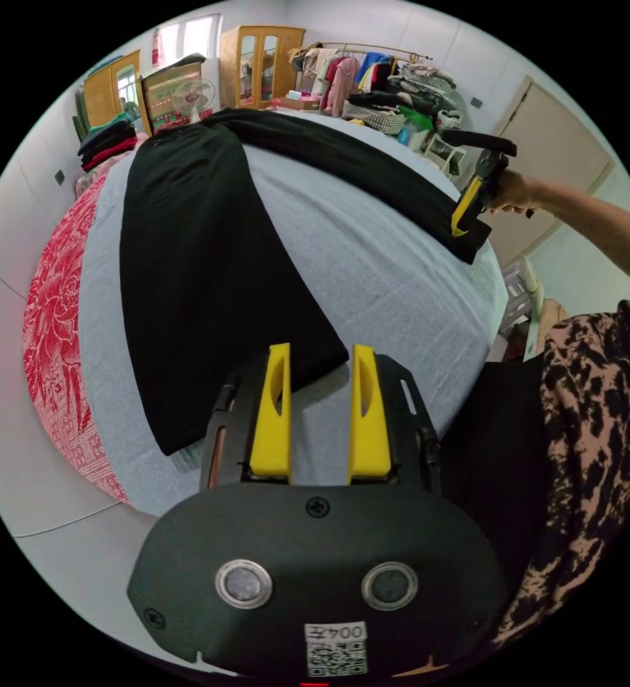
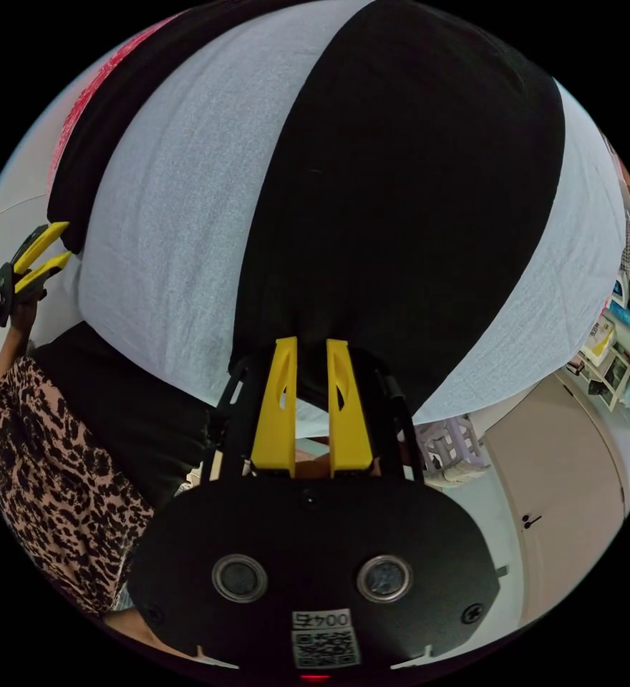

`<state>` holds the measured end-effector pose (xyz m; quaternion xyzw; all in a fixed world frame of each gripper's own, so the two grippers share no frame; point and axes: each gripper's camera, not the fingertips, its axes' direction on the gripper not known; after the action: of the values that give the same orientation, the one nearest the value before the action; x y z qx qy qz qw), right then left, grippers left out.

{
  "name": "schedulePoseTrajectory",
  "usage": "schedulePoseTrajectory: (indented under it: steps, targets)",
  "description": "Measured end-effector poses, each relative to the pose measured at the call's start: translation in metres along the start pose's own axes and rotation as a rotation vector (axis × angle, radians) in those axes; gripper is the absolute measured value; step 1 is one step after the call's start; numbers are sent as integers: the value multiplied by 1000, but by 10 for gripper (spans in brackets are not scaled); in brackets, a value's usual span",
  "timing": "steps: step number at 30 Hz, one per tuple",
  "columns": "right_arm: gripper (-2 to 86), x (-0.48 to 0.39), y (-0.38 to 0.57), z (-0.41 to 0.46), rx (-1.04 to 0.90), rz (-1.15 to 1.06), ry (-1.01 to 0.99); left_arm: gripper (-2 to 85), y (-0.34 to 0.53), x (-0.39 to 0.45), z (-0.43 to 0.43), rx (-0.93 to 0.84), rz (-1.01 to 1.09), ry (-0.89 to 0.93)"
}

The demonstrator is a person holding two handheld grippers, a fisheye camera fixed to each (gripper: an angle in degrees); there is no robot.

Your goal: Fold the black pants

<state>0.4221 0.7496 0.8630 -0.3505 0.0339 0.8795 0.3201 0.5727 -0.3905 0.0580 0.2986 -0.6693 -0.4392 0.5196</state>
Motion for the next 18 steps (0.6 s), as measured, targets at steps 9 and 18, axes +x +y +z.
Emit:
schedulePoseTrajectory:
  steps: [9, 18]
  targets:
    - [71, -6, 10, 7, 38, -2, -10, 38, -14, 10, -12, 12, 33, 1]
    - [72, -12, 22, 12, 65, 16, -35, 52, -15, 6, 17, -59, 26, 51]
